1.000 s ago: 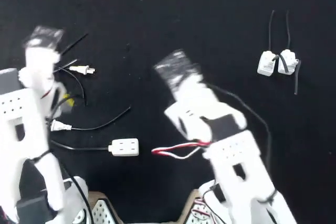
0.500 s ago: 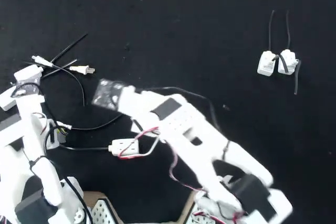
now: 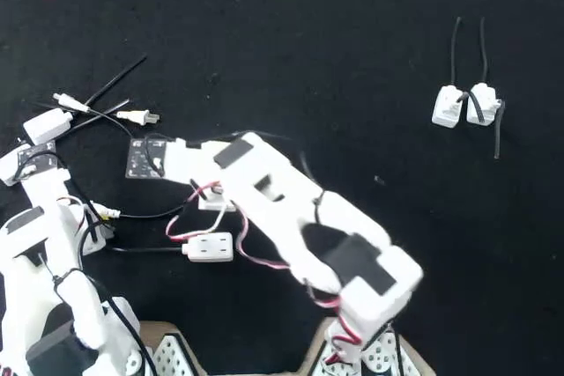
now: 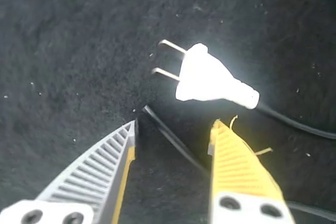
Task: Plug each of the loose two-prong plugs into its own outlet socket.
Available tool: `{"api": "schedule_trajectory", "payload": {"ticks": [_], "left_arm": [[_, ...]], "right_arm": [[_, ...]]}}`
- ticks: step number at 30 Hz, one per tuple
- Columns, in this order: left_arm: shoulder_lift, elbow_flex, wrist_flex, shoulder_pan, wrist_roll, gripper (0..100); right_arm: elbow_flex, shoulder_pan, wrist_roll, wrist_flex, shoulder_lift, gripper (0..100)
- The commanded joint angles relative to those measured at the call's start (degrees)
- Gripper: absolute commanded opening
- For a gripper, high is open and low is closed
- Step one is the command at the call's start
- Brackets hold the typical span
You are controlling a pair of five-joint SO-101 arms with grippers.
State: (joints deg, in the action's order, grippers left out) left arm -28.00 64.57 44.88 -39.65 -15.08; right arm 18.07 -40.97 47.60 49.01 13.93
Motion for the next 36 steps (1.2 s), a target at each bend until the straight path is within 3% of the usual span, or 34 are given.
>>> {"api": "schedule_trajectory", "payload": {"ticks": [1,8,15,23,28,36], "left_arm": [[-0.9,0.1,-1.2,-0.7,2.6,22],[-0.9,0.0,-1.2,-0.6,2.7,22],[-0.9,0.0,-1.2,-0.6,2.6,22],[-0.9,0.7,-2.5,-0.6,2.6,22],[-0.9,0.8,-2.7,-0.5,2.6,22],[-0.9,0.8,-2.7,-0.3,2.6,22]], "right_arm": [[-6.2,-1.0,1.1,-0.9,3.8,20.4],[-11.0,-2.2,3.4,-0.8,10.1,17.2],[-11.5,-2.4,9.8,-0.6,12.3,0.6],[-14.5,-0.4,7.6,9.1,8.7,1.0],[-14.7,5.7,4.6,14.6,1.8,1.0],[-14.5,21.5,4.6,28.2,-6.5,1.0]]}}
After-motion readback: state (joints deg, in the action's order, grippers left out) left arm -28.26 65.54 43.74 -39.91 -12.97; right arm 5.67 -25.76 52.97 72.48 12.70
